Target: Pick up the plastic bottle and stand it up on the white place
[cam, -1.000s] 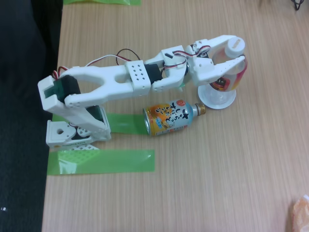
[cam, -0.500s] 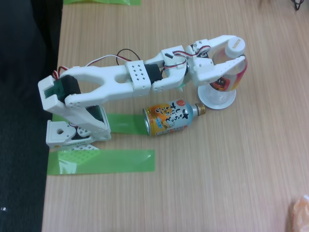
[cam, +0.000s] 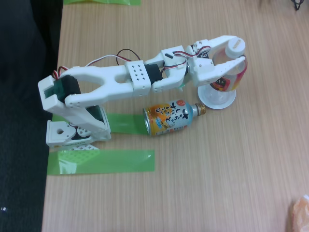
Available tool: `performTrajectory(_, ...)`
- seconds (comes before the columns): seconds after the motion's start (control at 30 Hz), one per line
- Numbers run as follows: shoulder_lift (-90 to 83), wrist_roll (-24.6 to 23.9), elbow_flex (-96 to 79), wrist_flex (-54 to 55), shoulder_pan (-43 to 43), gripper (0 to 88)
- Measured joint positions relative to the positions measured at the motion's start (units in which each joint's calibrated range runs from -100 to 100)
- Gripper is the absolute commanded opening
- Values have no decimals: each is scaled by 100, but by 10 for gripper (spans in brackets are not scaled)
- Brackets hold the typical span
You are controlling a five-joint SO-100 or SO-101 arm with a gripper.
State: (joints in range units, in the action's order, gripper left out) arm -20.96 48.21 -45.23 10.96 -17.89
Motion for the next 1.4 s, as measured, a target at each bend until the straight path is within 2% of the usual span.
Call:
performTrajectory(0.6,0,-5,81,-51,-247,170)
performTrajectory(0.87,0,-5,81,-51,-239,296)
performTrajectory(1.4,0,-5,81,-51,-239,299)
